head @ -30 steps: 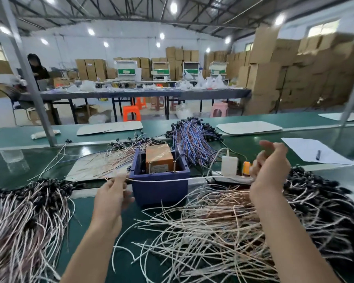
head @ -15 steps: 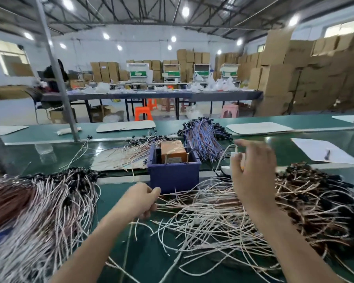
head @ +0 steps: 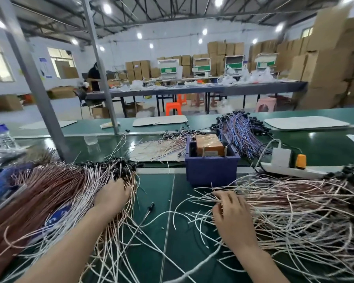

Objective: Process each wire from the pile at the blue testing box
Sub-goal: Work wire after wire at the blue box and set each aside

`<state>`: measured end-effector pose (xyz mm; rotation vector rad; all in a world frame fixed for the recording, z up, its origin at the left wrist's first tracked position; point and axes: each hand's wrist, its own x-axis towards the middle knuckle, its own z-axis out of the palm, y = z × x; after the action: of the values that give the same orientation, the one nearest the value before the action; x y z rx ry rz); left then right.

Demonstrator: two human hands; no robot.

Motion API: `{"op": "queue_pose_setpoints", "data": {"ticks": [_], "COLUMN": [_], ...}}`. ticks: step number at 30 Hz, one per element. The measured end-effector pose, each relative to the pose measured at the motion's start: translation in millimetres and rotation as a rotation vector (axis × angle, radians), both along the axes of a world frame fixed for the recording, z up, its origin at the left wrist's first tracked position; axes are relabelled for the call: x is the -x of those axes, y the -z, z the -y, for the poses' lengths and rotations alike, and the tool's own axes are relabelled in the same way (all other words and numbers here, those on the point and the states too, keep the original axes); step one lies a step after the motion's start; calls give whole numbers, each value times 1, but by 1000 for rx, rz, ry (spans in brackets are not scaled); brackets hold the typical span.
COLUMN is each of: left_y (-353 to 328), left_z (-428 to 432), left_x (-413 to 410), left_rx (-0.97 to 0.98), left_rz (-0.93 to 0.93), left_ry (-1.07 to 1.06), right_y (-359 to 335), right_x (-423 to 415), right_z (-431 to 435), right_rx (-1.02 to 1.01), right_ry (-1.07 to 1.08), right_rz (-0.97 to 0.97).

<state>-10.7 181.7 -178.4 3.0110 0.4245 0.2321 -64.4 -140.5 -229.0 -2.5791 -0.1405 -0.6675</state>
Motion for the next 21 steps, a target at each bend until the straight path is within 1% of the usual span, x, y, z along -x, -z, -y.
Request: {"op": "queue_pose_setpoints", "data": {"ticks": [5,7,10,13,17,19,21], "left_y": [-1,0,1,2,3,-1,-6], "left_z": [3,4,1,-1,-1,1,3], "left_x": [-24,-33,-46,-58,-74,-82,-90], "left_rx": [-2,-22,-102,-152,-211,-183,-53], "left_rz": [-30,-4,-5,-21,-47,-66,-64], "left_ry": [-126,-113,-72,-96,-127,-180,-271], "right_y": [2,4,6,6,3,0,-2], "right_x": [-1,-2,-3,-3,-2,-1,1], "right_z": [1,2,2,2,4,4,3], "right_rx": [-30,-45,-71,-118,-203,-242,-262], "right_ry": [-12,-16,-28,-34,-56,-67,-71], "right_rz": [-9,-5,35,56,29,23,21]}}
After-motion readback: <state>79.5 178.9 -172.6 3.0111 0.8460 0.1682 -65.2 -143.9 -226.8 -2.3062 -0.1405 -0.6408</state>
